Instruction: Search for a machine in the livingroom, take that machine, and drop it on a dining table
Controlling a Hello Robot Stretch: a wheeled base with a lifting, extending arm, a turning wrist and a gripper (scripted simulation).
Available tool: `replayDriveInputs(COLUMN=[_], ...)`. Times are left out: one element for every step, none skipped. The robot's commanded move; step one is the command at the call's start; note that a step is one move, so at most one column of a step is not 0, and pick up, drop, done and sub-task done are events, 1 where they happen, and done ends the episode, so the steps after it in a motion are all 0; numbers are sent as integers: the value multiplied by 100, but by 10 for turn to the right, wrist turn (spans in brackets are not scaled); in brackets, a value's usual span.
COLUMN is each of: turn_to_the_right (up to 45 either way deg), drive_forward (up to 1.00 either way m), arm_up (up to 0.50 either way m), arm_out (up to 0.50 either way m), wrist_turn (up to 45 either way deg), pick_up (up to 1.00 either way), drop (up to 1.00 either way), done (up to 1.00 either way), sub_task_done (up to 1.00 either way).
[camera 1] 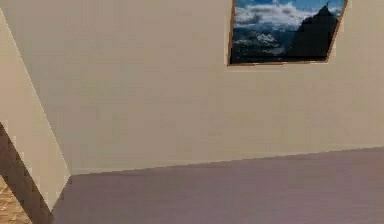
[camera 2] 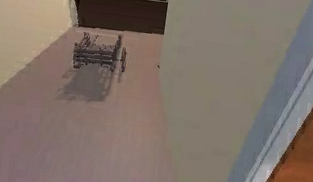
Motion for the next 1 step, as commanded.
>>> replayDriveInputs(turn_to_the_right=[450], drive_forward=[0], arm_up=[0], arm_out=[0], wrist_turn=[0], pick_up=[0], drop=[0], done=[0], sub_task_done=[0])
